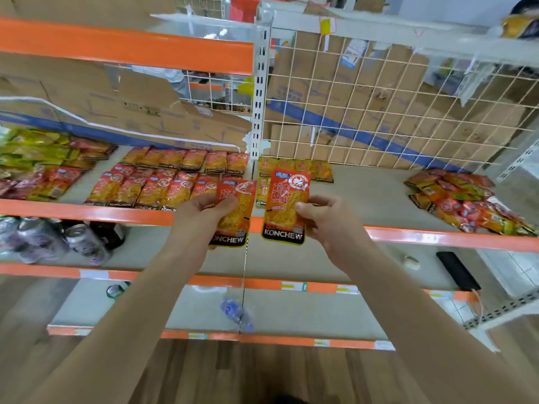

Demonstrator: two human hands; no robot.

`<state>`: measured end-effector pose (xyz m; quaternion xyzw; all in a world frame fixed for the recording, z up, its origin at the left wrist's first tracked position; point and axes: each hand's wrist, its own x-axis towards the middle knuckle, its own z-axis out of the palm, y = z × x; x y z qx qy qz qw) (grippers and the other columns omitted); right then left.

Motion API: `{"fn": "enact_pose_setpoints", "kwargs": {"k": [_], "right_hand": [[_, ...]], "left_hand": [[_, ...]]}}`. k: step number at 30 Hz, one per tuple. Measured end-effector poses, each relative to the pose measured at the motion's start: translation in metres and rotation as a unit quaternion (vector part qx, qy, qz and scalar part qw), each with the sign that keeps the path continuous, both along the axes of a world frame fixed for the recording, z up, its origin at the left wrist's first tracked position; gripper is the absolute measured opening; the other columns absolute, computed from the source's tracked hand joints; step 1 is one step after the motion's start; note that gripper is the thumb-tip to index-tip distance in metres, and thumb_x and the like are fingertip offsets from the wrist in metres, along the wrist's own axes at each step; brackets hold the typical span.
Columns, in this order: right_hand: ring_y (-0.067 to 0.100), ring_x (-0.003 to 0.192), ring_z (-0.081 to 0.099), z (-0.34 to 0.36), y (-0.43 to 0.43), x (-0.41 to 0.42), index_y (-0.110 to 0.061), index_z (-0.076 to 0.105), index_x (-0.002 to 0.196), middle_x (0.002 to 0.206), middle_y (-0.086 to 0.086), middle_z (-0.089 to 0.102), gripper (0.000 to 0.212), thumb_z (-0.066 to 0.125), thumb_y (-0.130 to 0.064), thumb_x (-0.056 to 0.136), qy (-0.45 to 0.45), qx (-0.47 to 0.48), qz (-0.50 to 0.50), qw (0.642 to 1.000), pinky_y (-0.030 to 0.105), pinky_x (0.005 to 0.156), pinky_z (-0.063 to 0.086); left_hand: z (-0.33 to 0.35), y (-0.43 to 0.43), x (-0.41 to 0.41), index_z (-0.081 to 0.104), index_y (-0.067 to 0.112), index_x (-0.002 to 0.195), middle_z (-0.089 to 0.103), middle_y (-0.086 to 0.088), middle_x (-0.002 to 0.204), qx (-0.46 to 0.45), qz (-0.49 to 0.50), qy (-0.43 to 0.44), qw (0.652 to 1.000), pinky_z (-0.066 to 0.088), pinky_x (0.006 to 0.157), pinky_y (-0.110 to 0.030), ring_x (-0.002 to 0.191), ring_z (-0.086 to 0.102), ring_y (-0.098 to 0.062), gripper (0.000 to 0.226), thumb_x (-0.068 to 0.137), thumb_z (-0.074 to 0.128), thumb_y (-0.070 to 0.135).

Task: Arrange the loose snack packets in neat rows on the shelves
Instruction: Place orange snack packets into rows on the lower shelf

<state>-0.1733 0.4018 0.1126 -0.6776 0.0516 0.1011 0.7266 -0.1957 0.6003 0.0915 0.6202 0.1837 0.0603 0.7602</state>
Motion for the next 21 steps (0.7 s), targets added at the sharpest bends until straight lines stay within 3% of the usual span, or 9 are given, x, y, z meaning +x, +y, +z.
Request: {"fn": "enact_pose_setpoints", "kwargs": {"k": [2,6,7,9,11,14,19,21], "right_hand": [[0.018,0.072,0.069,0.001,0.002,0.005,-0.011,0.063,0.086,0.079,0.003,0.071,0.016,0.061,0.003,0.093,-0.004,0.003,-0.003,1.0,0.03,0.074,0.06],[0.018,0.075,0.071,-0.002,0.017,0.021,-0.011,0.065,0.09,0.086,0.006,0.073,0.013,0.063,0.002,0.092,-0.005,0.003,0.013,1.0,0.03,0.075,0.059],[0.017,0.076,0.071,-0.003,0.022,0.026,-0.011,0.065,0.09,0.086,0.005,0.073,0.014,0.063,0.002,0.092,-0.005,0.005,0.018,1.0,0.03,0.074,0.059],[0.014,0.074,0.072,-0.006,0.033,0.037,-0.013,0.066,0.086,0.081,0.001,0.074,0.018,0.062,0.003,0.092,-0.008,0.012,0.032,0.999,0.028,0.072,0.06],[0.01,0.068,0.071,-0.009,0.045,0.049,-0.014,0.066,0.082,0.073,-0.004,0.074,0.023,0.06,0.006,0.092,-0.008,0.026,0.045,0.999,0.024,0.066,0.06],[0.009,0.065,0.07,-0.011,0.064,0.067,-0.014,0.067,0.08,0.071,-0.005,0.074,0.024,0.061,0.006,0.091,-0.016,0.022,0.066,0.997,0.023,0.061,0.058],[0.014,0.069,0.071,-0.007,0.083,0.091,-0.005,0.072,0.081,0.08,0.006,0.073,0.015,0.064,0.002,0.091,-0.046,-0.007,0.093,0.995,0.025,0.063,0.056],[0.015,0.073,0.072,-0.008,0.084,0.099,-0.005,0.073,0.084,0.082,0.007,0.073,0.012,0.065,0.0,0.091,-0.055,-0.022,0.096,0.994,0.028,0.065,0.057]], "left_hand": [[0.001,0.003,0.004,0.067,0.023,0.104,0.078,-0.004,0.095,-0.008,-0.004,0.013,1.0,0.049,0.096,-0.067,0.097,0.073,-0.035,0.041,0.07,0.087,0.031],[-0.001,0.019,0.014,0.068,0.02,0.104,0.075,-0.012,0.102,-0.008,0.013,0.01,1.0,0.05,0.092,-0.068,0.093,0.073,-0.038,0.023,0.085,0.079,0.021],[-0.002,0.024,0.017,0.068,0.017,0.105,0.075,-0.011,0.097,-0.008,0.02,0.008,1.0,0.054,0.087,-0.062,0.084,0.074,-0.034,0.022,0.085,0.078,0.018],[-0.003,0.035,0.023,0.067,0.013,0.101,0.074,-0.004,0.076,-0.002,0.034,0.001,0.999,0.058,0.064,-0.043,0.061,0.071,-0.023,0.016,0.087,0.075,0.012],[-0.001,0.045,0.028,0.066,0.011,0.093,0.069,-0.001,0.065,-0.002,0.046,0.002,0.999,0.055,0.047,-0.031,0.052,0.066,-0.019,0.008,0.089,0.072,0.008],[0.001,0.059,0.036,0.066,0.014,0.086,0.069,0.001,0.065,-0.002,0.071,0.011,0.997,0.055,0.059,-0.031,0.059,0.067,-0.019,0.01,0.088,0.073,0.008],[0.003,0.075,0.052,0.066,0.012,0.101,0.073,-0.005,0.084,-0.01,0.129,0.021,0.991,0.056,0.091,-0.047,0.085,0.069,-0.028,0.024,0.081,0.081,0.012],[0.002,0.078,0.057,0.066,0.011,0.106,0.073,-0.005,0.085,-0.015,0.142,0.016,0.99,0.055,0.088,-0.045,0.083,0.069,-0.026,0.029,0.081,0.081,0.011]]}}
